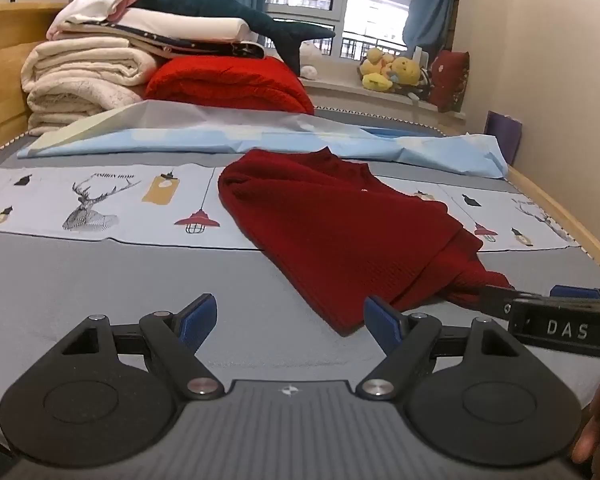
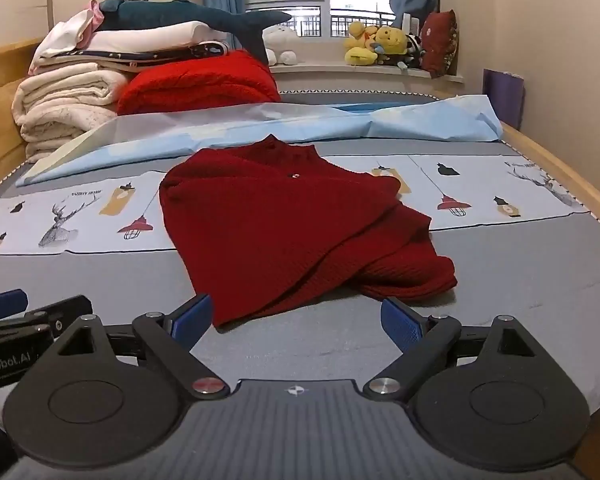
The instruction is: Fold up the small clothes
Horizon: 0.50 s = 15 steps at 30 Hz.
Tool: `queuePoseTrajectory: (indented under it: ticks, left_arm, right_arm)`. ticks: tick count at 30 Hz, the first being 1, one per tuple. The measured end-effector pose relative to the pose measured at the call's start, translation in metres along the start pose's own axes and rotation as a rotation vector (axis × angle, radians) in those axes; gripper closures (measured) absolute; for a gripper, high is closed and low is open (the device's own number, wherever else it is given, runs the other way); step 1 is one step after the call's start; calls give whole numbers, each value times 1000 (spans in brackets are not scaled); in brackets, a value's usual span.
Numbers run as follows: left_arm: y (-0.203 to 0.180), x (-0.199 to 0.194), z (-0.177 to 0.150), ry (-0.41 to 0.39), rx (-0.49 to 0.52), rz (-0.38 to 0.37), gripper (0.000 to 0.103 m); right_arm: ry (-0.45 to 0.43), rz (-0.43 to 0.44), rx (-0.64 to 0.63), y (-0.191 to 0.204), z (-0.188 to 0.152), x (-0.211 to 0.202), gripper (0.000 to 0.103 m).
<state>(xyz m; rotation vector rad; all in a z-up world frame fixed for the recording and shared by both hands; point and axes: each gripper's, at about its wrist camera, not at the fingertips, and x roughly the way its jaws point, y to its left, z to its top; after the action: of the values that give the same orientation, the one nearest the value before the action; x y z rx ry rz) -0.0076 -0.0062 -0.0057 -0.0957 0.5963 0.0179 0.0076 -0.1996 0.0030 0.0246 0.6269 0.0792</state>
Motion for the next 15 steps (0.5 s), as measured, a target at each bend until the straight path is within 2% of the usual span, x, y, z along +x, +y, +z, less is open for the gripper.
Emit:
queuePoseTrajectory:
  ticks: [5,7,15]
  left_arm:
    - [-3,2,0,15,3,-16,18]
    - [-6,2,-1,15,12,-21,18]
    - [-10,1,-2,8,17,-25,18]
  right_arm:
    - [9,10,-17,-8,-1,-8,12]
    - [27,2,-30,5,-1,1,12]
    - [32,20,-40,5,2,-1,12]
